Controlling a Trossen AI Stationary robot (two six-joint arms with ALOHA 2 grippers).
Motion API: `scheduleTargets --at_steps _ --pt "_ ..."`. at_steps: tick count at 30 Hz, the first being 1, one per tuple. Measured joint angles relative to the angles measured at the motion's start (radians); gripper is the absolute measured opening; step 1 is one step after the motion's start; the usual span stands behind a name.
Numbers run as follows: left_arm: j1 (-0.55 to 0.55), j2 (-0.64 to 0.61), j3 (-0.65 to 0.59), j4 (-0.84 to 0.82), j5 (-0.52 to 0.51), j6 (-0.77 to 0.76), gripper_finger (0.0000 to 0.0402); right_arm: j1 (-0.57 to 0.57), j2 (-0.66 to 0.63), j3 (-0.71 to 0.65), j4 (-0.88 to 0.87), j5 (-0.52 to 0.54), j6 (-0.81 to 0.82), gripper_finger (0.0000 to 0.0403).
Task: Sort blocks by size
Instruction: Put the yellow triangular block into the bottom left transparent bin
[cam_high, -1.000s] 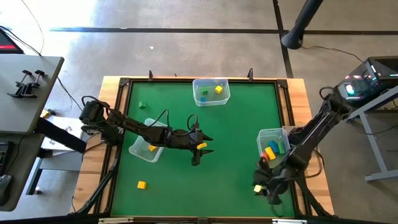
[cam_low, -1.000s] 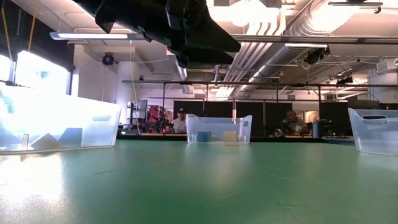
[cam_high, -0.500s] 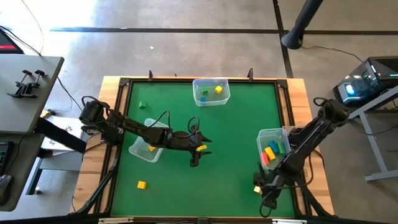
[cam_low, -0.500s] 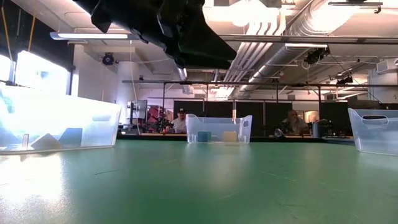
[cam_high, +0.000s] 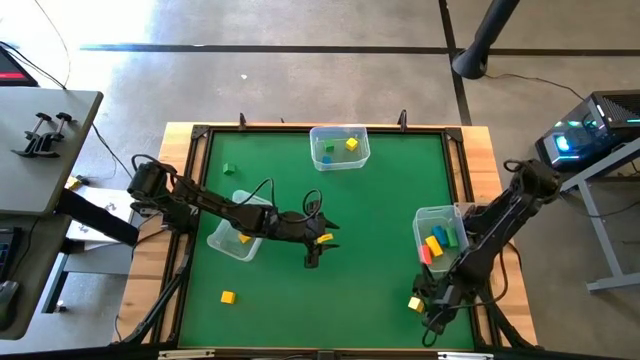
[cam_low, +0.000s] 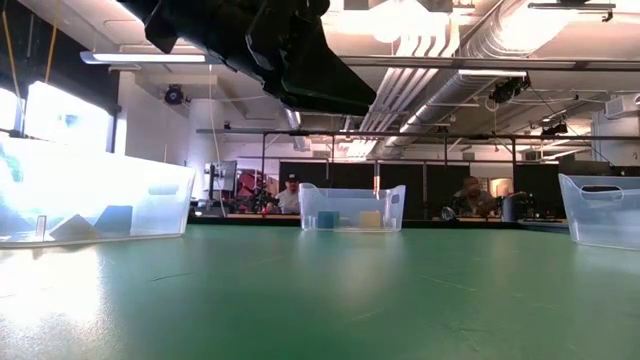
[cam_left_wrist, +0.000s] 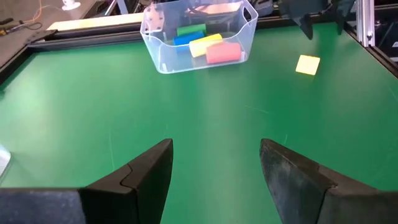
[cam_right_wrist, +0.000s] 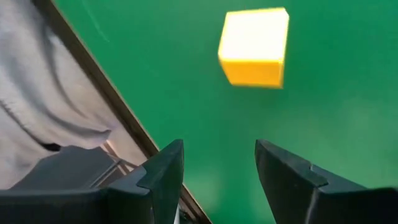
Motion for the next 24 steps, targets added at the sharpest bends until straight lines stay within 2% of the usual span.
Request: scheduleTargets --at_steps 3,8,11,17,24 --pt "0.000 0.008 0.000 0.003 0.000 0.009 0.0227 0.032 0.000 -0.008 0.001 0.019 0.038 0.0193" --pt "0.000 0.047 0.000 0.026 0.000 0.010 0.0227 0.102 0.000 -0.008 0.023 0.078 0.004 0.0193" --pt "0.000 0.067 0.000 0.037 0.000 0.008 0.0227 0.165 0.001 -0.008 0.026 0.156 -0.005 0.0193" --pt "0.000 0.095 0.000 0.078 0.001 -0.008 0.0227 0.263 0.001 -0.007 0.037 0.418 0.119 0.0193" --pt "0.006 0.103 0.001 0.193 0.001 -0.002 0.0227 0.302 0.032 0.032 0.081 0.809 -0.050 0.0193"
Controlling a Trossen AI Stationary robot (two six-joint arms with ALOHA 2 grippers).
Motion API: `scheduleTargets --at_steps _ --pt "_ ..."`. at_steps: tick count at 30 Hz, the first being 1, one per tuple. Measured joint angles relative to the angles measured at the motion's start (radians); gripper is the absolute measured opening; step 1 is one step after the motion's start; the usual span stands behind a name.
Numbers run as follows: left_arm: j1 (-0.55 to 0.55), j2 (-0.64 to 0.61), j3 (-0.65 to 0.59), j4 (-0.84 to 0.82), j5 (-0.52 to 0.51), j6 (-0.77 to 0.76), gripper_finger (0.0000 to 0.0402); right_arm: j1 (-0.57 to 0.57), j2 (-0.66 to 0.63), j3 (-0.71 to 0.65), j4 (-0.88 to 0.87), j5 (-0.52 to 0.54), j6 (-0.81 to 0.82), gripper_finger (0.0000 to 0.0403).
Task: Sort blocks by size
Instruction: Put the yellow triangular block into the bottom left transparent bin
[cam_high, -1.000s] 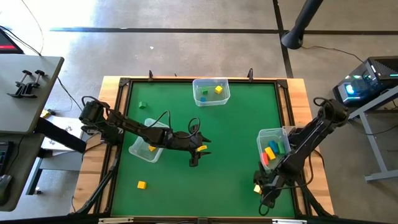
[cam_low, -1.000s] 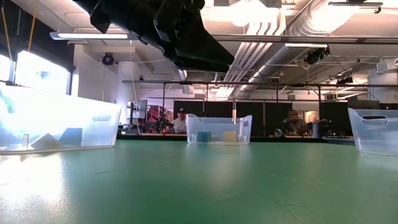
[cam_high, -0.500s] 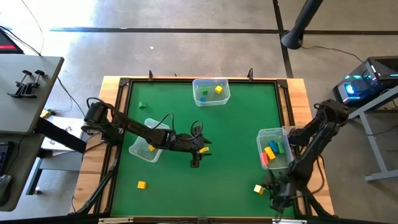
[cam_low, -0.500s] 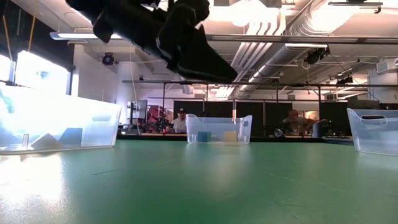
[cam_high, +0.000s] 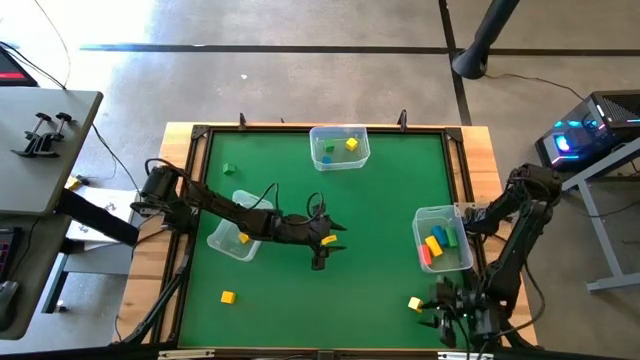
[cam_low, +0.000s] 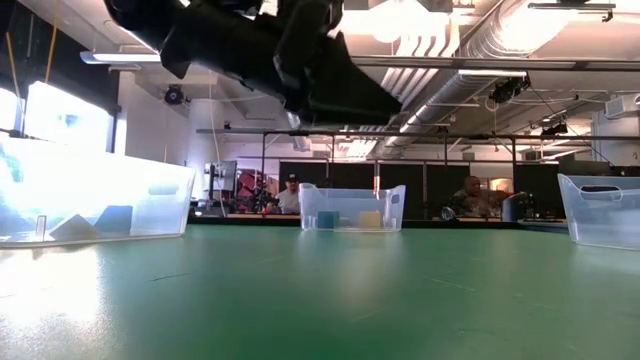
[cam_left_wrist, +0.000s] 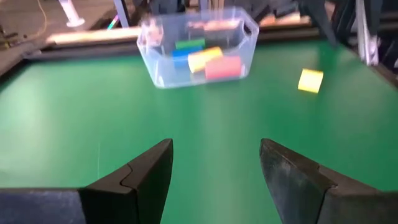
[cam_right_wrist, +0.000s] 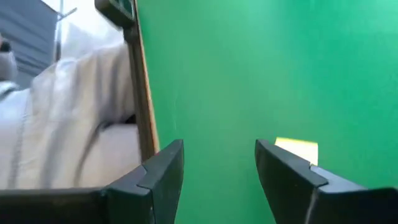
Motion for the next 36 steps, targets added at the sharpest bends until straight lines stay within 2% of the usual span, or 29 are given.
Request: scheduleTargets --at_steps 2,7,13,17,22,27,30,36 --pt "0.003 -0.001 0.000 0.023 0.000 -0.004 0.0227 0.000 0.027 0.016 -0.010 0.048 -0.050 0.0193" --pt "0.019 -0.001 0.000 0.064 0.000 -0.007 0.0227 -0.031 0.120 0.095 -0.092 0.047 -0.134 0.0193" --pt "0.048 -0.001 0.000 0.063 0.000 -0.070 0.0227 -0.047 0.248 0.278 -0.392 0.156 -0.180 0.0193" --pt "0.061 -0.001 0.000 0.061 -0.001 -0.095 0.0227 0.027 0.305 0.317 -0.537 0.201 -0.016 0.0193" --pt "0.072 -0.001 0.000 0.061 0.000 -0.096 0.0227 0.110 0.352 0.268 -0.525 0.228 0.239 0.0193" --pt "0.075 -0.001 0.000 0.062 -0.001 -0.095 0.0227 0.101 0.381 0.235 -0.486 0.202 0.293 0.0194" --pt "0.079 -0.001 0.000 0.062 0.000 -0.095 0.0227 0.071 0.383 0.233 -0.486 0.101 0.226 0.0209" --pt "0.080 -0.001 0.000 0.061 0.000 -0.087 0.0227 0.007 0.376 0.232 -0.477 -0.058 0.149 0.0266"
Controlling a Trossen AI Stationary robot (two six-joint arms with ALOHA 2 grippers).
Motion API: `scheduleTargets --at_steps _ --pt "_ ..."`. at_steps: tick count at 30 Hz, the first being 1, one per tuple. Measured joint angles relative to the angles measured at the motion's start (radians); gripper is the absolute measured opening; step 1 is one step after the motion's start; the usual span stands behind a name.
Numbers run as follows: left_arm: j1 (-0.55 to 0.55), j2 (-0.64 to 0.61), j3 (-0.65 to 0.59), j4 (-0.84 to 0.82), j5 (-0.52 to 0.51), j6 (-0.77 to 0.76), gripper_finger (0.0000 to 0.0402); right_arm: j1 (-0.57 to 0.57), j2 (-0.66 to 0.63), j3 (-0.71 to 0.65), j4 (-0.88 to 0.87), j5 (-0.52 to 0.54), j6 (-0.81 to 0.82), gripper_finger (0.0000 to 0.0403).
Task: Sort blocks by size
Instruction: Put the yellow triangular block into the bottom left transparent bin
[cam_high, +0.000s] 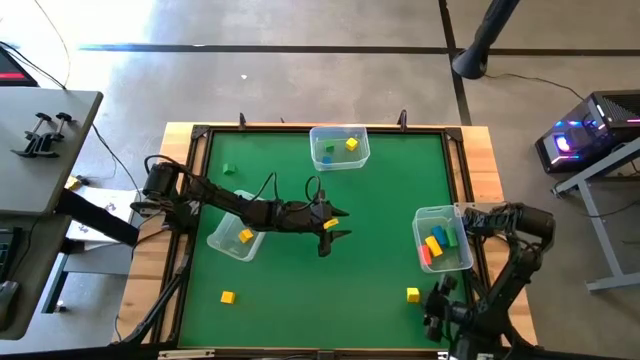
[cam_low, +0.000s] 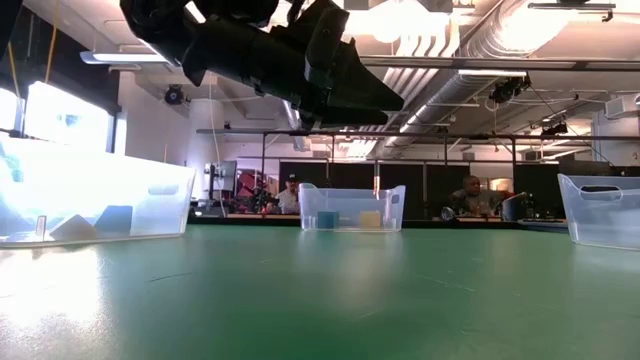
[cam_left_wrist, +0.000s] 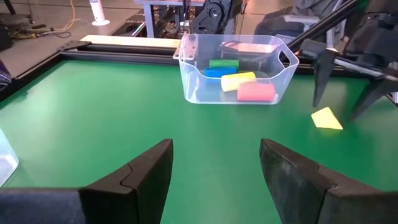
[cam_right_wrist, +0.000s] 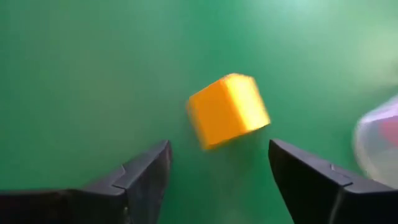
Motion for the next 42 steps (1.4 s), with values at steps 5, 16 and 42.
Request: scheduleTargets --at_steps 5,16,42 --pt "0.000 0.000 0.000 -0.007 0.000 0.001 0.0227 -0.015 -0.004 0.003 0.043 -0.050 -0.052 0.0277" --pt "0.000 0.000 0.000 -0.017 0.000 0.002 0.0227 -0.013 -0.008 -0.102 0.176 0.084 0.181 0.0277" --pt "0.000 0.000 0.000 -0.036 0.000 0.003 0.0227 -0.106 -0.009 -0.128 0.194 0.068 0.388 0.0248"
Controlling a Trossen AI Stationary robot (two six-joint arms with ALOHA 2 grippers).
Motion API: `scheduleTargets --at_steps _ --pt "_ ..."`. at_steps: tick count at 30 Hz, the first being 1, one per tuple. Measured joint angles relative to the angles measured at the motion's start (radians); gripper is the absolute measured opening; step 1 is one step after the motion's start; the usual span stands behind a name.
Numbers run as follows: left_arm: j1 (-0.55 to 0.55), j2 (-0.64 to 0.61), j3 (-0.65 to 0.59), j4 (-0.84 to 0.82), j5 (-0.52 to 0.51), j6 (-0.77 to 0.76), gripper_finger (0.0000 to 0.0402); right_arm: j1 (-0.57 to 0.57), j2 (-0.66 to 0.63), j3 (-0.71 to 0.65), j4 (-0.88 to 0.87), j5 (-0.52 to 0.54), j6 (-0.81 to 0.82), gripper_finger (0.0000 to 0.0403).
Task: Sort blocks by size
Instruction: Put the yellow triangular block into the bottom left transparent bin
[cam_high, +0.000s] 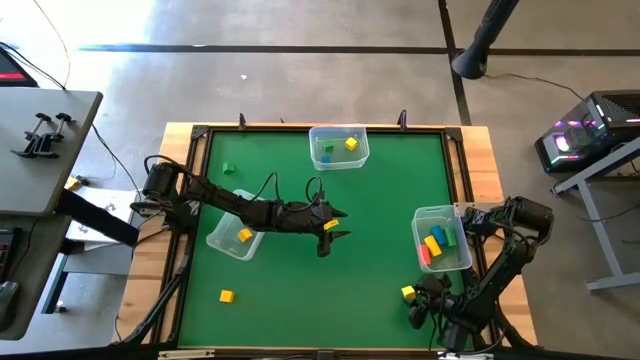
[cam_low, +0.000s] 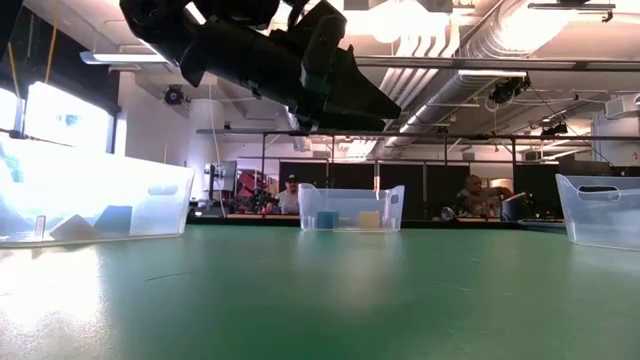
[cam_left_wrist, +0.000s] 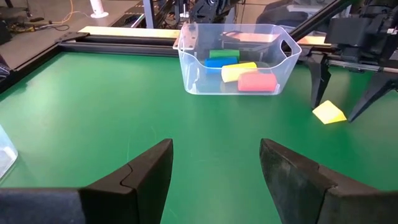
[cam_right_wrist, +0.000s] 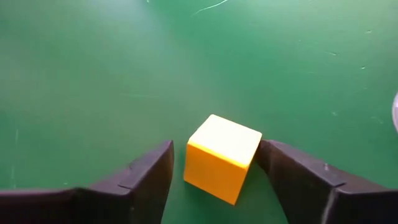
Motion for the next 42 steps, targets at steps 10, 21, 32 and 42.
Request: scheduleTargets --at_steps 10,21,32,42 --pt "-0.001 0.000 0.000 -0.001 0.000 0.000 0.0227 0.000 0.000 -0.002 0.007 -0.011 -0.088 0.0138" --pt "-0.012 0.000 0.000 0.001 0.000 0.008 0.0227 -0.002 -0.041 -0.009 0.002 0.053 -0.200 0.0133" --pt "-0.077 0.000 0.000 0.099 0.000 0.278 0.0227 -0.118 -0.332 -0.008 -0.078 0.196 -0.622 0.0134" --pt "-0.210 0.000 0.013 0.114 0.009 0.774 0.0227 -0.456 -0.477 -0.007 0.237 -0.159 -1.417 0.0134"
